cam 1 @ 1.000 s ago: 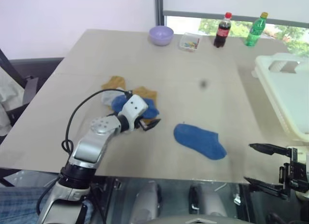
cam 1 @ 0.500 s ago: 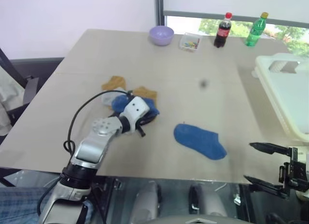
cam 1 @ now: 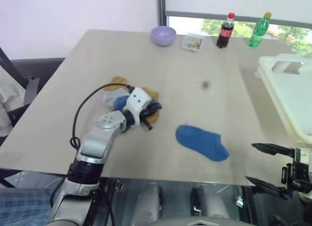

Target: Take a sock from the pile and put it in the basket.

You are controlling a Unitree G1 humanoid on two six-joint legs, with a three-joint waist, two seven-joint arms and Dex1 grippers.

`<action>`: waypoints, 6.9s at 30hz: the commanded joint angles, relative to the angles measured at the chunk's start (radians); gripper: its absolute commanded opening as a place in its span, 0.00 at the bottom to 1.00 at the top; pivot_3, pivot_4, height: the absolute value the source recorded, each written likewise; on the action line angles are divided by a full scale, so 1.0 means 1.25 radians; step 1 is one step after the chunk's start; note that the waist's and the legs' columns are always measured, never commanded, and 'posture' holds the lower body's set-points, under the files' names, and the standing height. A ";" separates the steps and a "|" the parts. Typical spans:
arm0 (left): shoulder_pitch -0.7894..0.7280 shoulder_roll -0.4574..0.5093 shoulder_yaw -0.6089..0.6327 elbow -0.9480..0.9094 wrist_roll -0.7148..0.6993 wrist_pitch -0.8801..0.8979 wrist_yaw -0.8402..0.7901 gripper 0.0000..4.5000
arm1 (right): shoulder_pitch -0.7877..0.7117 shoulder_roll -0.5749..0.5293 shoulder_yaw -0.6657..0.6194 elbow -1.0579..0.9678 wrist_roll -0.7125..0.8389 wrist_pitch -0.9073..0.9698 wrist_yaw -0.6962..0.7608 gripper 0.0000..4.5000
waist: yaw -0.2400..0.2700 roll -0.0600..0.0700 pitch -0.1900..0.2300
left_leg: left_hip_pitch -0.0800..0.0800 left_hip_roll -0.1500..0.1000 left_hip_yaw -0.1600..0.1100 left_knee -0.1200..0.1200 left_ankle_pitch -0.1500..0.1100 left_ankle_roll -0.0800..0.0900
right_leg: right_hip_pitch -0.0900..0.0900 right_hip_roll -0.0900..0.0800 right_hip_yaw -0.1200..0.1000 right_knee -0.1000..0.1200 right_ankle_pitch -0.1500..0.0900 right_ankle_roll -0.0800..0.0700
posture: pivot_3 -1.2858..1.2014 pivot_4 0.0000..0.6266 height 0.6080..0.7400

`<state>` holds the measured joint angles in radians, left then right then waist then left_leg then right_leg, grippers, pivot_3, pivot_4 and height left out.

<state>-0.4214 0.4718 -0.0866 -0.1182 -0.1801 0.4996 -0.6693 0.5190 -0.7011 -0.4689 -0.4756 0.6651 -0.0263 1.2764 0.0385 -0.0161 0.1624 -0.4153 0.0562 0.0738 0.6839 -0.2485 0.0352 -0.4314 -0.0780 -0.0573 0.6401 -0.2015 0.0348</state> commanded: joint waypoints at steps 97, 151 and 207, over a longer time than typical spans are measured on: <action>-0.292 -0.463 -0.201 0.503 0.129 -0.267 0.083 0.01 | -0.022 0.001 -0.100 -0.074 0.020 0.268 -0.370 0.98 | 0.001 -0.001 0.001 | -0.001 -0.001 0.000 0.001 0.000 0.001 | 0.000 0.000 0.000 -0.001 0.000 0.000 | 0.52 0.24 0.97; -0.280 -0.265 -0.062 0.546 0.077 -0.094 0.028 0.24 | -0.641 0.376 0.100 0.132 0.117 0.949 -1.002 0.00 | -0.022 0.000 0.000 | -0.010 -0.001 0.000 0.001 0.000 0.001 | -0.007 0.002 -0.002 0.002 0.004 0.000 | 0.52 0.24 0.97; 0.154 -0.104 -0.060 -0.118 -0.205 0.119 -0.028 0.01 | -0.098 0.083 0.209 -0.314 0.551 0.680 -1.207 0.00 | -0.019 0.000 0.000 | -0.008 0.000 -0.001 0.003 0.000 0.001 | -0.007 0.004 0.005 0.002 0.001 0.000 | 0.52 0.24 0.97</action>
<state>-0.2292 0.3450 -0.1517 -0.2553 -0.4435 0.6692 -0.7108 0.3887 -0.6017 -0.2128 -0.8533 1.3635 0.8465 -0.2455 0.0148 -0.0164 0.1619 -0.4247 0.0564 0.0721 0.6871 -0.2487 0.0367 -0.4400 -0.0726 -0.0514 0.6421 -0.2008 0.0351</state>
